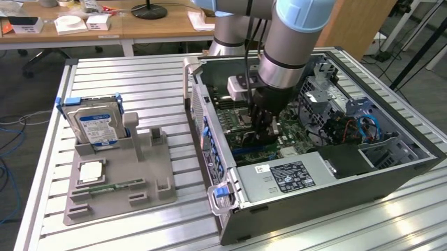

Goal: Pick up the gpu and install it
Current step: 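Insert the gpu into the slot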

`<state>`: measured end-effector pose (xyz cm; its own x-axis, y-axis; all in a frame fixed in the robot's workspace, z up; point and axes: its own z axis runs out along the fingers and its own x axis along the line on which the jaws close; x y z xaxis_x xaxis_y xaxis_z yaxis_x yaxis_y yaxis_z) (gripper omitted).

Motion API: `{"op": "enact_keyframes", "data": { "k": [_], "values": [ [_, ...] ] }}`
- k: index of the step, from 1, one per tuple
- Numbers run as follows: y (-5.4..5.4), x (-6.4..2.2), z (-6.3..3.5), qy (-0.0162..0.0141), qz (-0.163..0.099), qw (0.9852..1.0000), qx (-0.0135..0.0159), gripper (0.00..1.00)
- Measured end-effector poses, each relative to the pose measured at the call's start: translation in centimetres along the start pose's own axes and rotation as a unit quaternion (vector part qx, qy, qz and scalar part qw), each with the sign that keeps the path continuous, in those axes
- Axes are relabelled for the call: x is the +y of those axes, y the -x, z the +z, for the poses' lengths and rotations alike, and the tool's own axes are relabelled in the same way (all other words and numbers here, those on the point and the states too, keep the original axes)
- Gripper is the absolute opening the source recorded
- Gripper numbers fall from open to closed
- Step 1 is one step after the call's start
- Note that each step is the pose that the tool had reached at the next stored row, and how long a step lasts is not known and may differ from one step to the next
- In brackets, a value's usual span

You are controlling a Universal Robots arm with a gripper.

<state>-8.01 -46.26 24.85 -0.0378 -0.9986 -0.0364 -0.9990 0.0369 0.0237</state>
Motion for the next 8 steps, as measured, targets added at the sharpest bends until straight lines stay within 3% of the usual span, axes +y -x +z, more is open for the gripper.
{"op": "enact_keyframes", "data": {
  "k": [8],
  "values": [
    [-0.02, 0.00, 0.58, 0.0001, 0.000, 1.0000, -0.0002, 0.26]
  ]
}}
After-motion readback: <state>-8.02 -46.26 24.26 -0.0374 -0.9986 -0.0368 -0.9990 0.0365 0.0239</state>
